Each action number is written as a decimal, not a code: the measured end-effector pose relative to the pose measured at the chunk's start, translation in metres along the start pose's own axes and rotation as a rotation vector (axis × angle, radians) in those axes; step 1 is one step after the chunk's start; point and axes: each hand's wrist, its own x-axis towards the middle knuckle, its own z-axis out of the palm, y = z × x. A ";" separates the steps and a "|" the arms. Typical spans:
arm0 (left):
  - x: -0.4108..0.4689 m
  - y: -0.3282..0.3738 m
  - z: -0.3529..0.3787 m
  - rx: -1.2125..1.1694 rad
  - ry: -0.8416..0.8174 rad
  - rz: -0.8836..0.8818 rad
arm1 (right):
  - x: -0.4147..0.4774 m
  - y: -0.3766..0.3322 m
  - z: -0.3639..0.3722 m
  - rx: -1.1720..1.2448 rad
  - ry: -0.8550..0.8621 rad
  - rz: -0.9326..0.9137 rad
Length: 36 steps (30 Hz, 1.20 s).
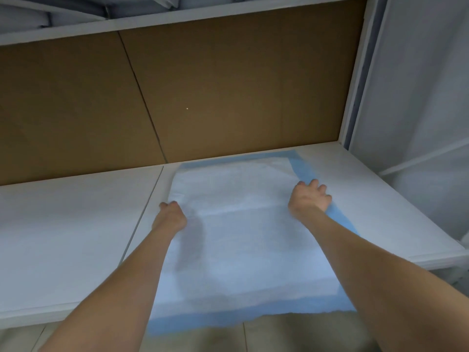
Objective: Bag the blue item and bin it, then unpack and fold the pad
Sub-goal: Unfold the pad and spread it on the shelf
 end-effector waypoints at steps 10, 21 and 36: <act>-0.017 -0.006 -0.002 0.184 0.026 -0.004 | -0.018 0.007 0.009 -0.055 -0.203 -0.179; -0.042 -0.021 -0.002 0.210 0.133 -0.026 | -0.035 0.021 0.003 -0.032 -0.180 -0.238; -0.047 -0.040 -0.009 0.072 0.166 -0.108 | -0.043 0.019 0.005 -0.035 -0.139 -0.202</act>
